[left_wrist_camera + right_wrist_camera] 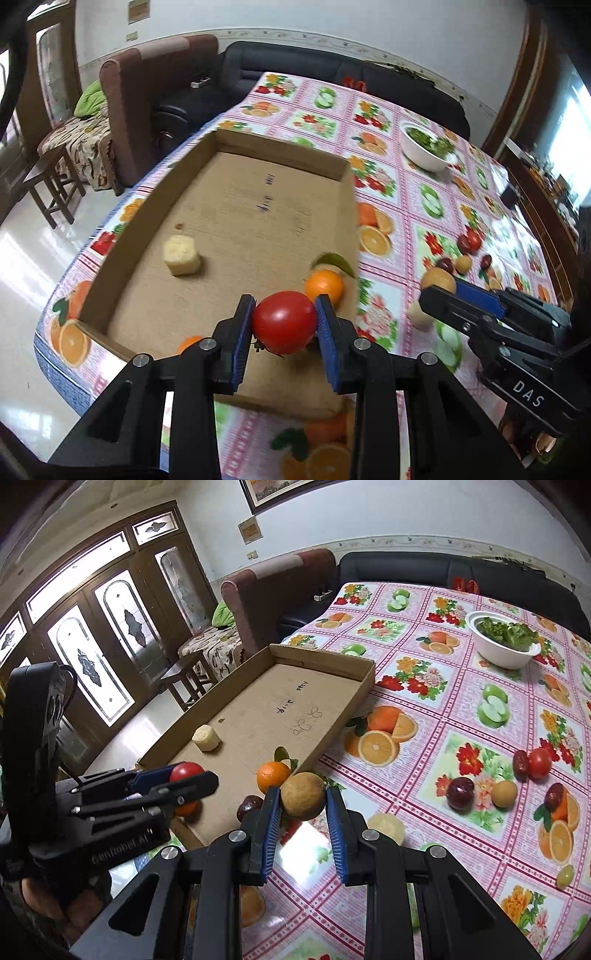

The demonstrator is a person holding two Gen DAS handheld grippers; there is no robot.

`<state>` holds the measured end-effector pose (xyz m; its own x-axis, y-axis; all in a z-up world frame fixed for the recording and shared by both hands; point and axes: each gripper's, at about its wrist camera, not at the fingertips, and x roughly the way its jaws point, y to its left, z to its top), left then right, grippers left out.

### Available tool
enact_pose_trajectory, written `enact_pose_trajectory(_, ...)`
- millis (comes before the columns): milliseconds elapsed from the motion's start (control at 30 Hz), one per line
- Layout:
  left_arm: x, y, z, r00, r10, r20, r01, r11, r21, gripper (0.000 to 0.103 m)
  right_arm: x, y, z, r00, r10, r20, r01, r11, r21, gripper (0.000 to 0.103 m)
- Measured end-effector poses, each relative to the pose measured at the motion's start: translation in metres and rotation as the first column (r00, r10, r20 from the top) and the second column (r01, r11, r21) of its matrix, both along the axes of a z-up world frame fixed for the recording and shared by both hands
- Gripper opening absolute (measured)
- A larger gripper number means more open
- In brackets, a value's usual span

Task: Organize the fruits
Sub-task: 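Carry the tomato and kiwi in both tools over the cardboard box, then open both tools to drop the tomato and kiwi into the box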

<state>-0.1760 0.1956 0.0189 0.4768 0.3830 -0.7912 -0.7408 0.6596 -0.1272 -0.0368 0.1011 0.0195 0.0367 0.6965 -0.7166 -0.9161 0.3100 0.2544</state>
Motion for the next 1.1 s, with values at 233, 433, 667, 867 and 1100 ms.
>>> enact_pose_trajectory(233, 0.004, 0.048, -0.006, 0.998, 0.07, 0.0, -0.069, 0.997, -0.032, 0.031, 0.006, 0.042, -0.003, 0.999, 0.026, -0.045, -0.026, 1.0, 0.009, 0.025)
enact_pose_trajectory(433, 0.019, 0.056, -0.028, 0.996, 0.05, -0.07, -0.053, 0.997, -0.052, 0.03, 0.01, 0.101, -0.019, 0.998, 0.053, -0.041, -0.055, 0.998, -0.038, 0.025)
enact_pose_trajectory(667, 0.024, 0.057, -0.047, 0.989, 0.035, -0.142, -0.047, 0.996, -0.078, 0.031, 0.014, 0.134, -0.05, 0.995, 0.086, -0.043, -0.091, 0.987, -0.134, 0.025)
enact_pose_trajectory(867, 0.024, 0.057, -0.048, 0.988, 0.041, -0.15, -0.055, 0.994, -0.094, 0.036, 0.008, 0.14, -0.057, 0.993, 0.116, -0.027, -0.119, 0.979, -0.166, 0.027)
enact_pose_trajectory(1100, 0.015, 0.05, -0.043, 0.988, 0.055, -0.147, -0.07, 0.993, -0.097, 0.044, 0.011, 0.129, -0.047, 0.995, 0.099, -0.031, -0.103, 0.985, -0.137, 0.031)
